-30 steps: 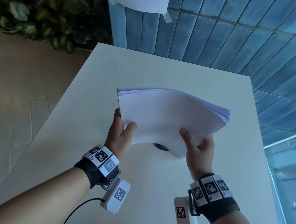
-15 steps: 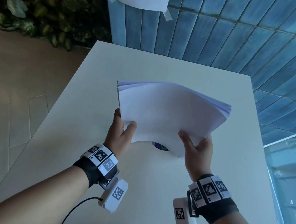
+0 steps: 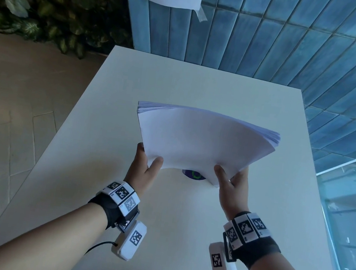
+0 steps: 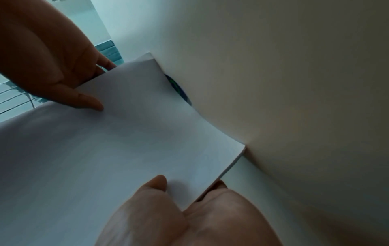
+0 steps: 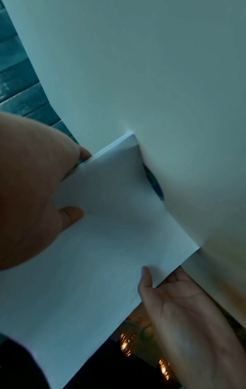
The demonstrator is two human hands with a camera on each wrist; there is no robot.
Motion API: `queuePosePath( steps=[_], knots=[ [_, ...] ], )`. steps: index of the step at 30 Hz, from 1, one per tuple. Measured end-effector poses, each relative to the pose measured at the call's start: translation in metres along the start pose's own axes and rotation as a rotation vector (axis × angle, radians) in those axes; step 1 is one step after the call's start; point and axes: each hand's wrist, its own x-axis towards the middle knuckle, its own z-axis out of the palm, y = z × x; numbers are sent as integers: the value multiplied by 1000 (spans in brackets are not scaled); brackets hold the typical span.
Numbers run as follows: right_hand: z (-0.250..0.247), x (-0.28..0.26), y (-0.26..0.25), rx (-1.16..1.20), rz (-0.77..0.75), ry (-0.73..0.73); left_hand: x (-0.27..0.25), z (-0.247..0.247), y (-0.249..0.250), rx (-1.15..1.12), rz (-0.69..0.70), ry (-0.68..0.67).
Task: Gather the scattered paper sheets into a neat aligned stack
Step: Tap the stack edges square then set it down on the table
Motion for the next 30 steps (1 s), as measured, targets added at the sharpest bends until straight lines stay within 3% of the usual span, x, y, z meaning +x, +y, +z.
queuePosePath(
  steps=[5,9,11,16,19,25,30],
  knots=[
    [-6,-1,8,-126,36,-18,7,-3,-14,197,-60,14],
    [-13,6,1,-225,9,-26,9,-11,-10,227,80,52],
    [-15,8,1,-282,56,-39,11,-13,-11,248,73,24],
    [-12,3,17,-417,323,-112,11,-6,-23,349,-120,-117],
    [-10,-1,27,-477,451,-143,7,-1,-28,395,-219,-126],
    [-7,2,18,-445,496,-30,10,4,-26,384,-363,-92],
    [-6,3,15,-500,479,-3,6,9,-21,441,-354,-70]
  ],
)
